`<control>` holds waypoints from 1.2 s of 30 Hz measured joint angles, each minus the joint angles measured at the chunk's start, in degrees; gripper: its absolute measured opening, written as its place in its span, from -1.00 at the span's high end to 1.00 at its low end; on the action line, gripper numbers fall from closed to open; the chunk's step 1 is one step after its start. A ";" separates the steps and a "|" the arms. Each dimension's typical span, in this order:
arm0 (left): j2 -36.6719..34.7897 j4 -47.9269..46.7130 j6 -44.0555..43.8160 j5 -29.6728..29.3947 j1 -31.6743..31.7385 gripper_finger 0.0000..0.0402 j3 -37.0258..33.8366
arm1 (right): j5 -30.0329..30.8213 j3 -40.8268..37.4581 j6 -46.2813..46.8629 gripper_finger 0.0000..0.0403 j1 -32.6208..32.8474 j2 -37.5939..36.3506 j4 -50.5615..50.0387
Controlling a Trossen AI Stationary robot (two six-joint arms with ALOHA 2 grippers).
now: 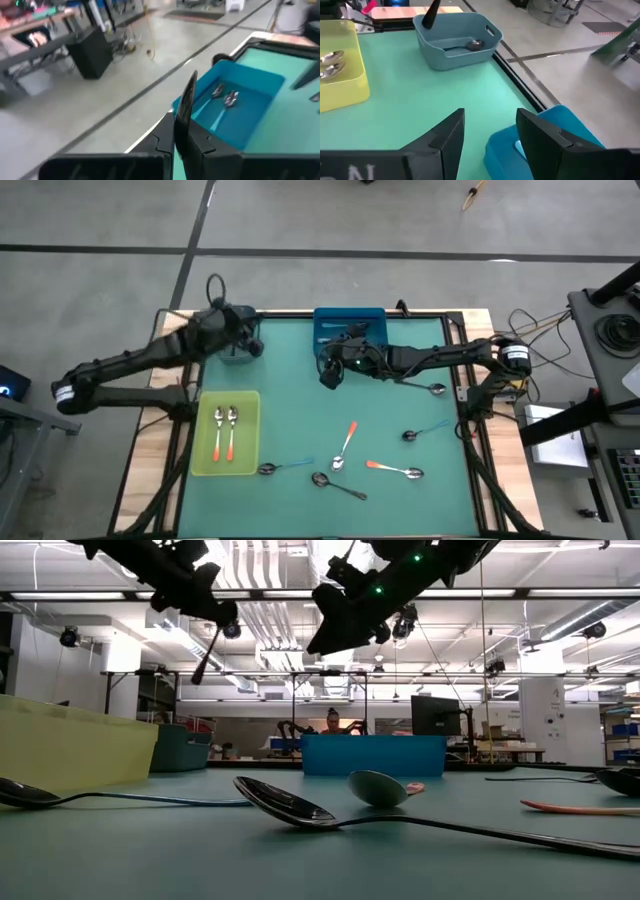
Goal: Sort silverware by color (type)
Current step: Put the black spoon into the blue bin
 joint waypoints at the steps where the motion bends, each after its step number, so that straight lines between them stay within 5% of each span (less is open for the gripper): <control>1: 0.23 -1.79 -0.05 1.59 2.34 1.00 1.05 | -0.04 0.00 -0.15 0.15 -0.16 -0.19 -0.53; 14: 9.86 -8.04 -1.07 27.91 32.71 1.00 4.70 | 0.07 -0.28 -1.74 0.15 -2.54 -0.67 -7.80; 36: 24.05 -9.92 -2.30 27.35 38.72 1.00 4.63 | 0.09 -2.80 -2.58 0.15 -7.30 -0.67 -9.34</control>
